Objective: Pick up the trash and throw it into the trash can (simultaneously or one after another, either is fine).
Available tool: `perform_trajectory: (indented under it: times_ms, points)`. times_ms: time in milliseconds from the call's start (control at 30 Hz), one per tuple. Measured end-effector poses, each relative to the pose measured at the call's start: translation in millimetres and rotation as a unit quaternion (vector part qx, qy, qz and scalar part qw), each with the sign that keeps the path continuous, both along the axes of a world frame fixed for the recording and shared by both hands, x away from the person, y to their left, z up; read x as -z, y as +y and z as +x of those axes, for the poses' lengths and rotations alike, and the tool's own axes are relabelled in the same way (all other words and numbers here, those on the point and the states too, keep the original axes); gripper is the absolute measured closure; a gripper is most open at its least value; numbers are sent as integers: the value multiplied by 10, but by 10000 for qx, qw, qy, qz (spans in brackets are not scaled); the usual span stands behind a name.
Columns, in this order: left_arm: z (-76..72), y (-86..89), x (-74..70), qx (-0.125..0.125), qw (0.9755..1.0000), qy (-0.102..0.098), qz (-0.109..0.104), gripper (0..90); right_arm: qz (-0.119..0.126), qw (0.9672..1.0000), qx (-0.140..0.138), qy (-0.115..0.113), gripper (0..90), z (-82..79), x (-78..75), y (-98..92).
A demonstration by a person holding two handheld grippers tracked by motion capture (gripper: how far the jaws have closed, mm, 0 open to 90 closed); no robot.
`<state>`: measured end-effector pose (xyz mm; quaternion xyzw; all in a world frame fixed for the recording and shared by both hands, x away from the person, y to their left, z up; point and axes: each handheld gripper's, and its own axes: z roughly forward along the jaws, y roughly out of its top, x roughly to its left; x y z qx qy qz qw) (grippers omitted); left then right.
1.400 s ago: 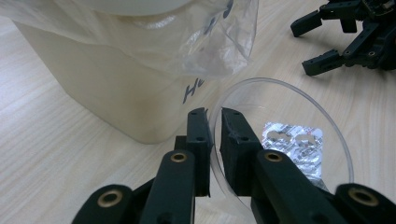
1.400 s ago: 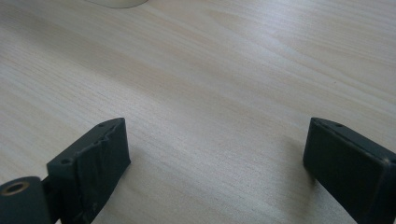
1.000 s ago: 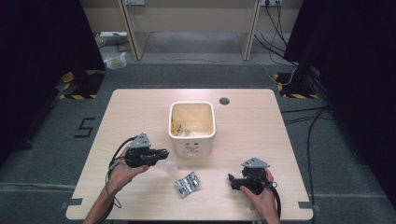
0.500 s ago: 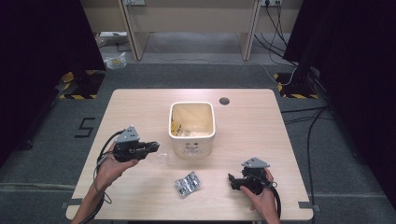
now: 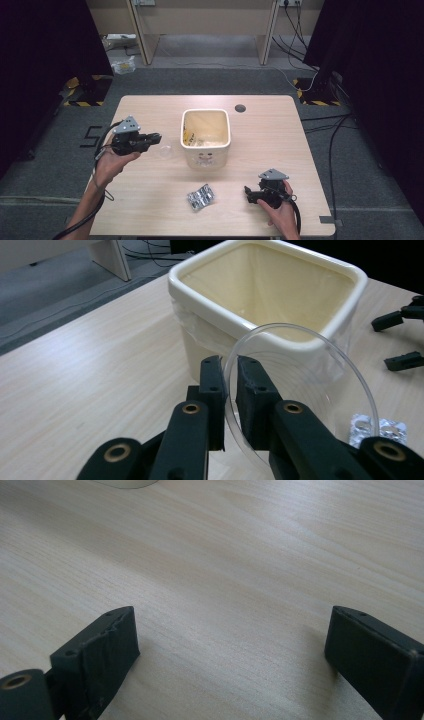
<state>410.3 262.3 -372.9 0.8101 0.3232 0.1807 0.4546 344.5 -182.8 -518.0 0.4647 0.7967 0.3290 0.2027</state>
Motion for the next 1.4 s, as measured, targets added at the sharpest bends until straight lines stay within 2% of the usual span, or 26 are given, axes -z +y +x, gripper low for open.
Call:
perform_trajectory:
  times_ms: [267,567,933,1400]
  points:
    - [140,44,-172,-173,9997,-141,52,815,0,10000,0,1,73,0,0,0]
    - [279,6,-348,-294,9992,-269,73,815,-7,10000,1,6,73,0,-1,0]
    - [388,-113,-552,-303,9985,-419,180,816,1,10000,-3,-10,72,1,1,-1]
    - [470,-275,-740,-254,9979,-591,91,816,2,10000,-2,-8,73,0,1,0]
